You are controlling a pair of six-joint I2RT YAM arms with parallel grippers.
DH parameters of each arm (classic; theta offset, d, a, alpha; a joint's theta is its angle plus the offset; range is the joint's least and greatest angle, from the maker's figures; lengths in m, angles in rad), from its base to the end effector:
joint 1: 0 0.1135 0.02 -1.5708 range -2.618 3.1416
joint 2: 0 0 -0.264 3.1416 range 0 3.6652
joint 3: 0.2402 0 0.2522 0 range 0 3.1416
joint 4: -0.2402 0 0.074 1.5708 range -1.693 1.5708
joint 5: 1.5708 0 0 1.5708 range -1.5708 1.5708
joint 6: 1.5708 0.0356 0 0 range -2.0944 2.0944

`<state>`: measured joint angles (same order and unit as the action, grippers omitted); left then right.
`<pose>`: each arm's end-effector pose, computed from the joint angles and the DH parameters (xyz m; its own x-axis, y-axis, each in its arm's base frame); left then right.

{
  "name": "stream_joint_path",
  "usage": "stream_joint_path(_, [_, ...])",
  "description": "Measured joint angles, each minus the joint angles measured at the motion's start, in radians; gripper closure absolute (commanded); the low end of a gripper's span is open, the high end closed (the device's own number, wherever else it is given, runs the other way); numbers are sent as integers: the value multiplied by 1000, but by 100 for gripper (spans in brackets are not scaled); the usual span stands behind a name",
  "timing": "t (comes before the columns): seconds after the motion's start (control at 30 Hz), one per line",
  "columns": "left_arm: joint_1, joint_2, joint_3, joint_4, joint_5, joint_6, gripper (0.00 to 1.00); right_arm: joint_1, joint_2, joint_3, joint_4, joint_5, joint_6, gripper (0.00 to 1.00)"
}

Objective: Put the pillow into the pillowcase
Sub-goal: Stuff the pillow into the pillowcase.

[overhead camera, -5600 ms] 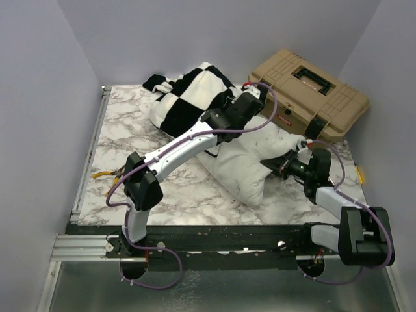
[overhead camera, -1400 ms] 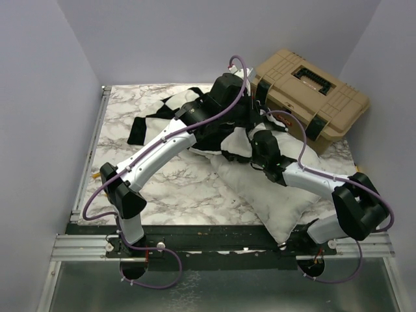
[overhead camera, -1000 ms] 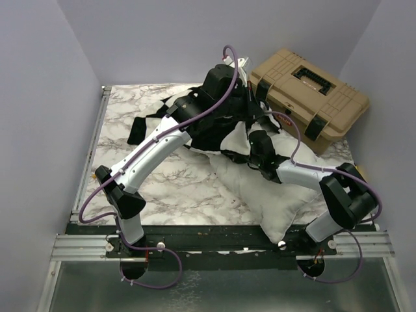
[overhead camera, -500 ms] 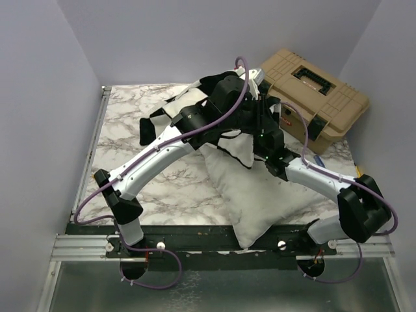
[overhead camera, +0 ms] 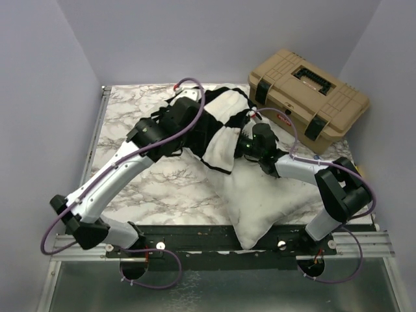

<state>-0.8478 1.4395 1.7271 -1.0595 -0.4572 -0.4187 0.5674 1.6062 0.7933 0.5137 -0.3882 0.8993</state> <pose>0.1965 -0.1990 0.4283 -0.6101 0.1400 -0.7799 0.2359 0.9717 -0.0100 0.2824 0.1960 0.2091 -0.7829 0.3604 -0.5072 -0.3047 0.4887 0.8175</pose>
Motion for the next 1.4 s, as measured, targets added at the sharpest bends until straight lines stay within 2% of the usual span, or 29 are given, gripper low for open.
stream_joint_path(0.23, [152,-211,-473,121,48,-26,15,-34,41,37,13,-74,77,100])
stream_joint_path(0.37, [234,-211,-743,308,159,-55,20,-58,41,40,16,-109,114,100])
stream_joint_path(0.5, [251,-188,-876,520,232,-74,21,-68,41,48,15,-132,132,100])
stream_joint_path(0.67, [251,-50,-885,829,286,-66,20,-75,41,59,10,-150,141,100])
stream_joint_path(0.73, [253,18,-885,942,293,-52,23,-79,41,59,9,-153,144,100])
stream_joint_path(0.87, [259,124,-878,1065,275,-24,50,-87,41,66,6,-156,148,100])
stream_joint_path(1.03, [269,222,-797,1067,166,11,95,-92,41,76,-14,-157,147,100])
stream_joint_path(1.07, [273,225,-787,1065,134,21,100,-92,41,77,-18,-157,147,100])
stream_joint_path(1.23, [286,205,-770,1065,23,71,100,-97,40,92,-45,-163,144,100])
stream_joint_path(1.4, [284,63,-775,1039,84,91,100,-101,37,99,-48,-162,143,100])
